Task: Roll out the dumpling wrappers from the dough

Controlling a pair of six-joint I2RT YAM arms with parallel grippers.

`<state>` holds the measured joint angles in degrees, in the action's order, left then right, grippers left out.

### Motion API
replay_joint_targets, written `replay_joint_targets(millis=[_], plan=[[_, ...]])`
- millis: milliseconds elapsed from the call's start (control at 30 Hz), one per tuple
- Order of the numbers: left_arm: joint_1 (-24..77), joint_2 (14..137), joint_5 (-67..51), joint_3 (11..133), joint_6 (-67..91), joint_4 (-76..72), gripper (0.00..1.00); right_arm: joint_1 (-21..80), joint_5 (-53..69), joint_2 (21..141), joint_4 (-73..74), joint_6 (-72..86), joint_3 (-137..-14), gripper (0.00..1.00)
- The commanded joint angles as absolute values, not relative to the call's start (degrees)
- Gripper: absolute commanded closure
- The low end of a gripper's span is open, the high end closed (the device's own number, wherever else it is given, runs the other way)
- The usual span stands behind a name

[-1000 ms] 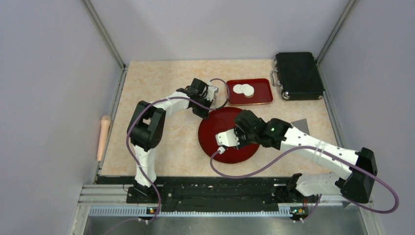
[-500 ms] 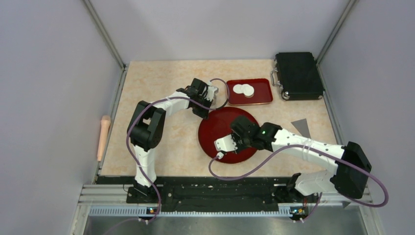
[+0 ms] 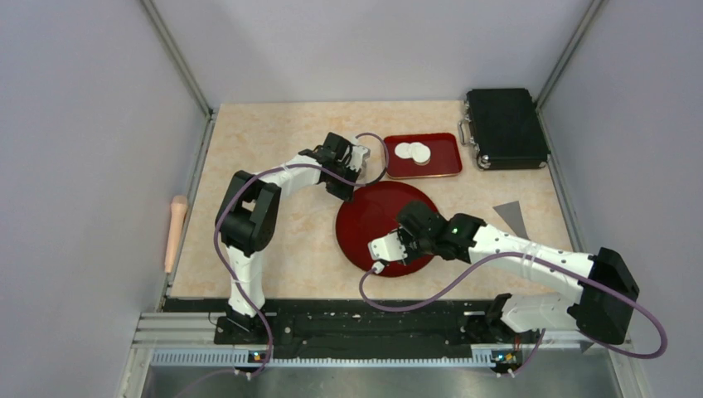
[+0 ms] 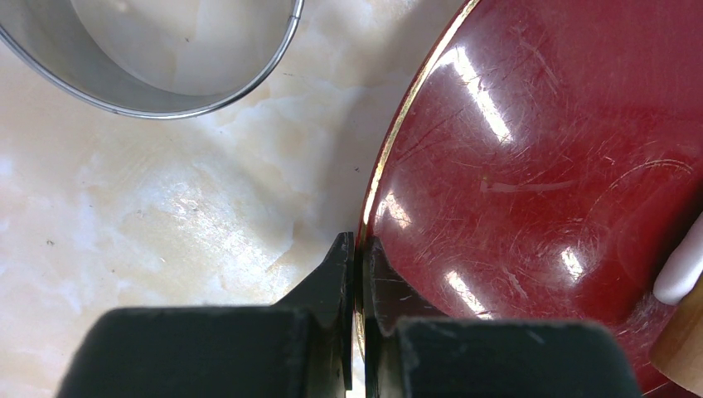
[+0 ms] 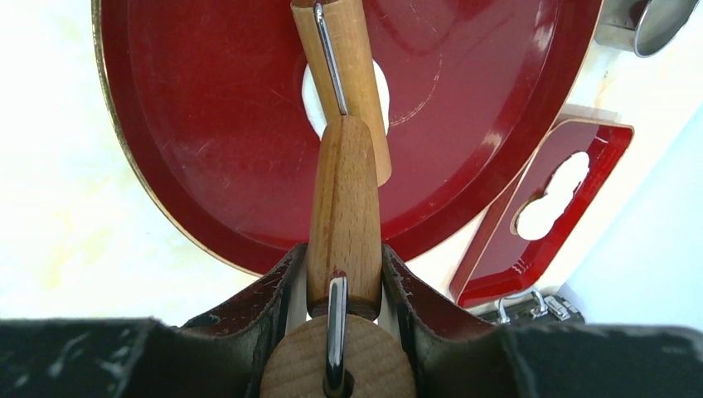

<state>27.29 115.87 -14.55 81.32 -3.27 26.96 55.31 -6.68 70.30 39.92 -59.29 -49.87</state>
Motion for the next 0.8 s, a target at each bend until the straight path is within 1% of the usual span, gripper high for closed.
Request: replay_joint_targets(millis=[0,133,433,767], plan=[[27.11,119.3,-10.82,80.69,-3.51,25.58,1.0,55.2,-2.59,71.84,44.2,-56.76,-46.19,1.0],[27.08,119.3,-10.86,80.71,-3.47,25.58,1.0,55.2,-1.77,72.14,43.61,-56.5,-45.08,1.0],[27.12,119.25,-10.79,80.69,-3.35,25.51,1.0,55.24,2.78,72.25,49.87,-55.75,-44.82,1.0],[27.13,119.23,-10.78,80.67,-3.34,25.49,1.0,55.35,4.22,72.19,53.56,-54.54,-45.74,1.0]])
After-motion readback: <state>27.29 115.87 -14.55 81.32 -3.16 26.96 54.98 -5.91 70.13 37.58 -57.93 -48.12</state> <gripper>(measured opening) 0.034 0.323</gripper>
